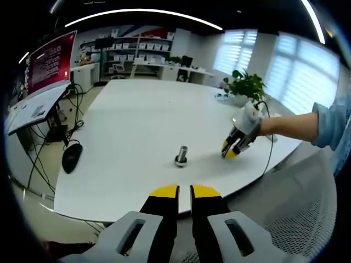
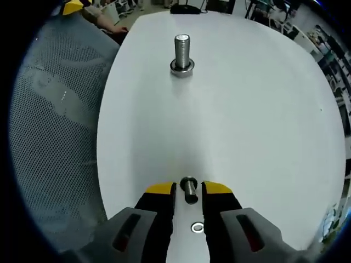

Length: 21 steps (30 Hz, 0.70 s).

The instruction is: Place the washer onto the threaded stud by aligning its center hole with the stud, sliding it down to the base, and recovering from edge contact or off-axis alignment until the washer reaches the visible bottom stop.

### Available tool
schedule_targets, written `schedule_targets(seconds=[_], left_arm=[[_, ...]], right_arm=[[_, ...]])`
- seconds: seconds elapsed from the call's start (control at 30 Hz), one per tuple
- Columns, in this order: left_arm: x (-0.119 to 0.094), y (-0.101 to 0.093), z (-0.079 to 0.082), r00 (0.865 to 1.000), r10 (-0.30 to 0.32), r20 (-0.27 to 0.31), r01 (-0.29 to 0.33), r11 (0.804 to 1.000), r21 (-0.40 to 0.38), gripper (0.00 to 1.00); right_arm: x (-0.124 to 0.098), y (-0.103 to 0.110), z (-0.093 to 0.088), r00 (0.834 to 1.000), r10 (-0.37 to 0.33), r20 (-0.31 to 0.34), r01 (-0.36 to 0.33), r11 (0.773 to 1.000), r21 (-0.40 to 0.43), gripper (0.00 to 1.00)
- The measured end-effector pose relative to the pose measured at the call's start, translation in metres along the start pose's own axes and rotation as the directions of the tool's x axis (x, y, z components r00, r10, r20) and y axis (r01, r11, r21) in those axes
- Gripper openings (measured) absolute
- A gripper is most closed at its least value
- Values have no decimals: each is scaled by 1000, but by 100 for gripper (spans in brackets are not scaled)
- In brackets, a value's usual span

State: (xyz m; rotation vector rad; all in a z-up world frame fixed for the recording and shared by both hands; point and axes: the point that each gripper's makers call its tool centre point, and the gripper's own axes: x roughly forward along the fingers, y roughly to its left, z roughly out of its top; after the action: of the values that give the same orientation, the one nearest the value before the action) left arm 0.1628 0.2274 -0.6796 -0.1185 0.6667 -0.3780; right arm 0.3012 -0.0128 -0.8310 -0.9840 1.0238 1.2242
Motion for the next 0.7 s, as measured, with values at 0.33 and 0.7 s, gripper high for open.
schedule_targets(seconds=[0.33,0.7], left_arm=[[0,0,1,1000,0,8,0,1000,0,5],[0,0,2,1000,1,11,-1,1000,1,5]], right_arm=[[-19,-10,-35,998,-43,34,38,992,124,23],[-30,-17,-49,945,-222,241,110,907,406,24]])
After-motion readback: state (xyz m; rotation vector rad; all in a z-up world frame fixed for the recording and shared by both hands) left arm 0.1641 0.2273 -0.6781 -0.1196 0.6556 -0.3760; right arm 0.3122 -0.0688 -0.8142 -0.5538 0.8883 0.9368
